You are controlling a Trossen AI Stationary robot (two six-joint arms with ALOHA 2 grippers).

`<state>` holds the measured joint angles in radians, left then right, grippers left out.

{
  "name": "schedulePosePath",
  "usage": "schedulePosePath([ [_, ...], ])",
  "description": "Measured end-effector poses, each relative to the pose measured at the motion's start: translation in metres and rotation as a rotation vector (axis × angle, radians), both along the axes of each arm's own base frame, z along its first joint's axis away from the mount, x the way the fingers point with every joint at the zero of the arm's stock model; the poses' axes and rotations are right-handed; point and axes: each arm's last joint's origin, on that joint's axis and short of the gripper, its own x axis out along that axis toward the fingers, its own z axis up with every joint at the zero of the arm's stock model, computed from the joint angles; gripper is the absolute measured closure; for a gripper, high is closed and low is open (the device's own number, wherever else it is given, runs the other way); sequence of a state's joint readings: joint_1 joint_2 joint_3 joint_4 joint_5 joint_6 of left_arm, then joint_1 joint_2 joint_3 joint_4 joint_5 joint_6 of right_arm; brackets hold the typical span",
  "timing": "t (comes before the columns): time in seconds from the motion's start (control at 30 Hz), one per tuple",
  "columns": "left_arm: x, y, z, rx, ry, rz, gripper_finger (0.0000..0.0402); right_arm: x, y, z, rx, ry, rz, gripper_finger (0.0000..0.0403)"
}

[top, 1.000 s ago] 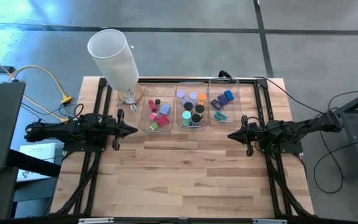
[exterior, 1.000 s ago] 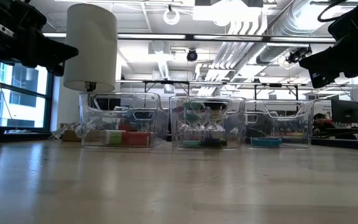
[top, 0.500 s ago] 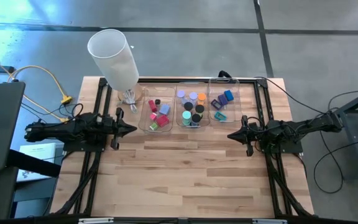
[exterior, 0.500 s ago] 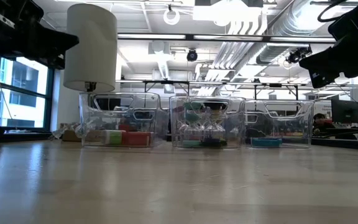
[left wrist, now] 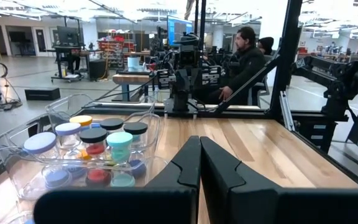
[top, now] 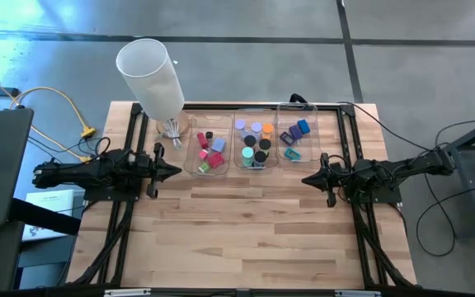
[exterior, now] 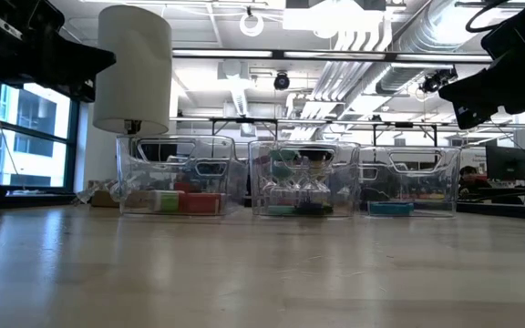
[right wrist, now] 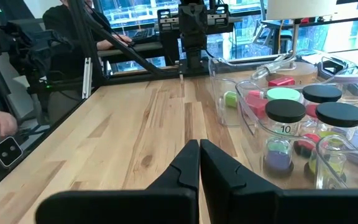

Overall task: Pick & Place Office items
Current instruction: Return to Home Position

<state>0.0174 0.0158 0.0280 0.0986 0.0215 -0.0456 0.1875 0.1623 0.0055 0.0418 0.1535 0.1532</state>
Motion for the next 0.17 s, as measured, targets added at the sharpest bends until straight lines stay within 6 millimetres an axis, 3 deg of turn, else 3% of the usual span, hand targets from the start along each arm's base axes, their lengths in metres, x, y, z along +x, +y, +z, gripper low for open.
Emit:
schedulePosePath([
  [0.17,0.0,0.0,0.0,0.0,0.0,0.0,0.0401,0.0,0.0,0.0,0.0,0.0,0.0,0.0401],
])
